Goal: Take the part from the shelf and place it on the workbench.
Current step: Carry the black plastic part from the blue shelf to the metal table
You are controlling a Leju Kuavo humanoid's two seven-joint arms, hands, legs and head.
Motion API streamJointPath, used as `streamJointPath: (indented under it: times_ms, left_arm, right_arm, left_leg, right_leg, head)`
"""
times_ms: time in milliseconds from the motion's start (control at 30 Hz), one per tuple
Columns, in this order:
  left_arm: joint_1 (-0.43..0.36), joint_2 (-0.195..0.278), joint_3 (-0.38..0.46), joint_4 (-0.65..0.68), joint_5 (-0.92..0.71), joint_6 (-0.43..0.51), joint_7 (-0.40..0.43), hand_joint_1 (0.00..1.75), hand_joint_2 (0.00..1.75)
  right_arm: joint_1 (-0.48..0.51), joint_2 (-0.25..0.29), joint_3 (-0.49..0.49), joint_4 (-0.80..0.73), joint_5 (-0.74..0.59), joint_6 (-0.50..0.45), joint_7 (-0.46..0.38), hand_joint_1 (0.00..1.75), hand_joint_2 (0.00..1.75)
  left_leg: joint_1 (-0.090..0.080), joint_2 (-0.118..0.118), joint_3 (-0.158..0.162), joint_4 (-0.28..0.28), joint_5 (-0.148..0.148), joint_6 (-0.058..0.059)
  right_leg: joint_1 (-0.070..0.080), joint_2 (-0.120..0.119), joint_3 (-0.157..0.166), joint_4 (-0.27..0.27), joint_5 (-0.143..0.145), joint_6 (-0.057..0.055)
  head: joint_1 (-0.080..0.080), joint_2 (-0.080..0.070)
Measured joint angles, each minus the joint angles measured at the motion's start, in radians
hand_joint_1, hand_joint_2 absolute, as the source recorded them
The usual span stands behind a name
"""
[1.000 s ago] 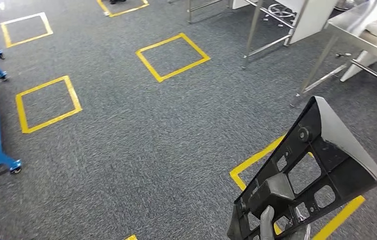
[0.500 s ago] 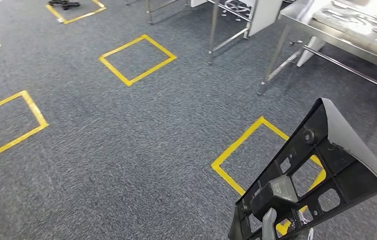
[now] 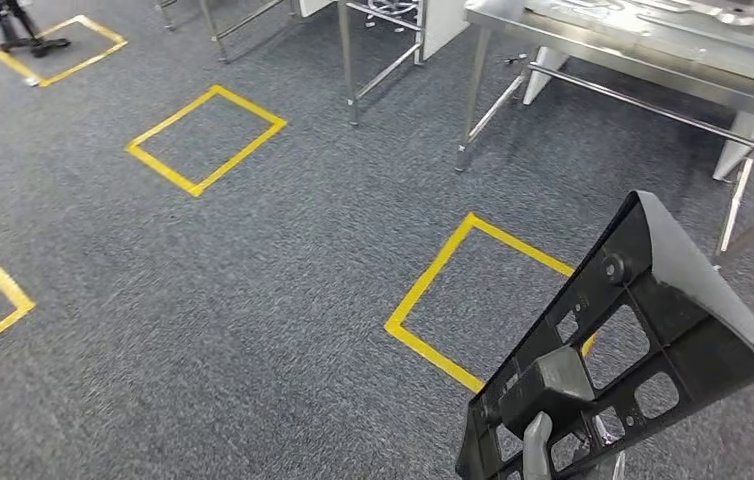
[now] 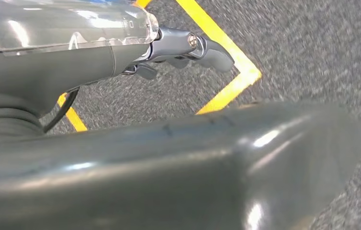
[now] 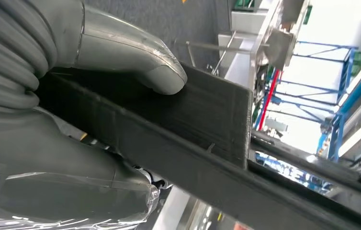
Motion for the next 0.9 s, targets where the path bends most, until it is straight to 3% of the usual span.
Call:
streamJointPath:
  times_ms: [33, 67, 133, 167, 200, 233, 267, 300, 333, 367, 433, 500, 533, 567, 633, 700, 833, 900]
  left_arm:
    - [0.001, 0.0, 0.0, 0.0, 0.001, -0.001, -0.002, 0.0, 0.0]
    - [0.001, 0.0, 0.0, 0.0, 0.001, -0.001, -0.004, 0.0, 0.0]
    - [0.001, 0.002, 0.0, 0.0, 0.002, -0.003, -0.008, 0.0, 0.0]
    - [0.001, 0.003, 0.0, 0.0, 0.003, -0.004, -0.011, 0.0, 0.0]
    - [0.0, 0.005, 0.0, 0.0, 0.003, -0.004, -0.013, 0.0, 0.0]
    - [-0.001, 0.006, 0.0, 0.0, 0.004, -0.005, -0.016, 0.0, 0.0]
    - [-0.003, 0.006, 0.0, 0.0, 0.005, -0.005, -0.019, 0.0, 0.0]
    - [-0.006, 0.006, 0.0, 0.0, 0.007, -0.006, -0.022, 0.0, 0.0]
    - [-0.008, 0.006, 0.0, 0.0, 0.009, -0.008, -0.024, 0.0, 0.0]
    - [-0.009, 0.007, 0.0, 0.0, 0.011, -0.011, -0.025, 0.0, 0.0]
    - [-0.008, 0.007, 0.0, 0.0, 0.015, -0.017, -0.028, 0.0, 0.0]
    - [-0.005, 0.008, 0.0, 0.0, 0.017, -0.019, -0.029, 0.0, 0.0]
    - [-0.006, 0.008, 0.0, 0.0, 0.019, -0.022, -0.03, 0.0, 0.0]
    - [-0.007, 0.008, 0.0, 0.0, 0.02, -0.027, -0.032, 0.0, 0.0]
    - [-0.011, 0.008, 0.0, 0.0, 0.02, -0.042, -0.038, 0.0, 0.0]
    - [-0.014, 0.008, 0.0, 0.0, 0.02, -0.056, -0.043, 0.0, 0.0]
    - [-0.017, 0.011, 0.0, 0.0, 0.019, -0.068, -0.043, 0.0, 0.0]
    - [-0.019, 0.014, 0.0, 0.0, 0.016, -0.068, -0.042, 0.0, 0.0]
  right_arm:
    - [0.0, 0.0, 0.0, 0.0, 0.0, 0.001, 0.0, 1.75, 1.75]
    - [-0.001, 0.0, 0.0, 0.0, 0.0, 0.001, 0.0, 1.75, 1.75]
    - [-0.004, 0.0, 0.0, 0.0, 0.0, 0.001, -0.001, 1.75, 1.75]
    - [-0.005, 0.0, 0.0, 0.001, 0.0, 0.001, -0.001, 1.75, 1.75]
    - [-0.007, 0.0, 0.0, 0.001, 0.0, 0.0, -0.002, 1.75, 1.75]
    - [-0.008, 0.0, 0.0, 0.001, 0.0, 0.0, -0.002, 1.75, 1.75]
    - [-0.008, 0.001, 0.0, 0.001, 0.0, 0.0, -0.003, 1.75, 1.75]
    - [-0.007, 0.001, 0.0, 0.001, -0.001, -0.001, -0.003, 1.75, 1.75]
    - [-0.008, 0.001, 0.0, 0.0, -0.002, -0.002, -0.004, 1.75, 1.75]
    - [-0.009, 0.001, 0.0, 0.0, -0.003, -0.003, -0.004, 1.75, 1.75]
    - [-0.015, 0.0, 0.0, 0.0, -0.005, -0.004, -0.004, 1.75, 1.75]
    - [-0.018, 0.0, 0.0, 0.002, -0.005, -0.003, -0.003, 1.75, 1.75]
    - [-0.018, 0.0, 0.0, 0.003, -0.003, -0.002, 0.0, 1.75, 1.75]
    - [-0.018, 0.0, 0.0, 0.004, 0.002, 0.0, 0.005, 1.75, 1.75]
    - [-0.019, 0.0, 0.0, 0.006, 0.018, 0.004, 0.017, 1.75, 1.75]
    - [-0.022, -0.001, 0.0, 0.009, 0.03, 0.003, 0.023, 1.75, 1.75]
    - [-0.032, -0.002, 0.0, 0.021, 0.036, -0.005, 0.031, 1.75, 1.75]
    - [-0.042, -0.002, 0.001, 0.028, 0.036, -0.009, 0.033, 1.75, 1.75]
  left_leg:
    - [0.0, -0.002, -0.006, -0.003, 0.02, 0.002]
    - [0.0, -0.006, 0.006, -0.045, 0.057, 0.006]
    - [0.001, -0.049, 0.055, -0.184, 0.136, 0.016]
    - [0.001, -0.073, 0.075, -0.238, 0.157, 0.019]
    - [0.0, -0.091, 0.086, -0.269, 0.164, 0.023]
    - [-0.002, -0.094, 0.09, -0.28, 0.161, 0.026]
    - [-0.002, -0.084, 0.092, -0.284, 0.162, 0.029]
    - [-0.001, -0.071, 0.095, -0.29, 0.166, 0.034]
    - [0.002, -0.059, 0.098, -0.297, 0.17, 0.04]
    - [0.004, -0.045, 0.1, -0.304, 0.174, 0.046]
    - [0.004, -0.016, 0.101, -0.308, 0.176, 0.051]
    - [0.002, 0.011, 0.101, -0.307, 0.173, 0.052]
    - [0.002, 0.021, 0.102, -0.307, 0.171, 0.05]
    - [0.002, 0.027, 0.103, -0.306, 0.169, 0.048]
    - [0.001, 0.036, 0.108, -0.303, 0.162, 0.041]
    - [-0.003, 0.038, 0.111, -0.301, 0.154, 0.03]
    - [-0.002, 0.034, 0.118, -0.293, 0.14, 0.007]
    - [0.001, 0.017, 0.086, -0.219, 0.104, 0.0]
  right_leg:
    - [0.001, 0.016, 0.001, 0.001, -0.001, 0.0]
    - [0.001, 0.031, 0.004, 0.002, -0.001, 0.0]
    - [0.003, 0.06, 0.006, 0.005, -0.004, 0.003]
    - [0.002, 0.074, 0.005, 0.006, -0.004, 0.007]
    - [0.001, 0.086, 0.002, 0.007, -0.004, 0.013]
    - [-0.002, 0.098, -0.002, 0.008, -0.003, 0.02]
    - [-0.004, 0.11, -0.006, 0.005, 0.0, 0.028]
    - [-0.005, 0.107, -0.008, 0.007, 0.0, 0.034]
    - [-0.003, 0.086, -0.013, 0.017, -0.007, 0.04]
    - [-0.001, 0.056, -0.027, 0.044, -0.025, 0.043]
    - [0.0, -0.007, -0.081, 0.155, -0.089, 0.049]
    - [-0.002, -0.024, -0.133, 0.263, -0.131, 0.055]
    - [-0.004, -0.027, -0.136, 0.271, -0.125, 0.057]
    - [-0.005, -0.029, -0.118, 0.24, -0.1, 0.057]
    - [-0.007, -0.039, -0.039, 0.102, -0.04, 0.053]
    - [-0.003, -0.046, 0.013, 0.007, -0.019, 0.043]
    - [-0.001, -0.041, 0.027, -0.008, -0.026, 0.018]
    - [-0.004, -0.037, 0.039, -0.014, -0.028, 0.006]
  head:
    - [0.0, 0.0]
    - [0.0, 0.0]
    - [0.0, 0.0]
    - [0.001, 0.0]
    - [0.001, 0.0]
    - [0.001, 0.0]
    - [0.001, 0.0]
    - [0.001, 0.0]
    - [0.003, 0.0]
    - [0.006, 0.0]
    - [0.011, 0.0]
    - [0.012, 0.0]
    - [0.012, 0.0]
    - [0.012, 0.0]
    - [0.012, 0.0]
    - [0.011, 0.0]
    - [0.01, 0.0]
    - [0.007, 0.0]
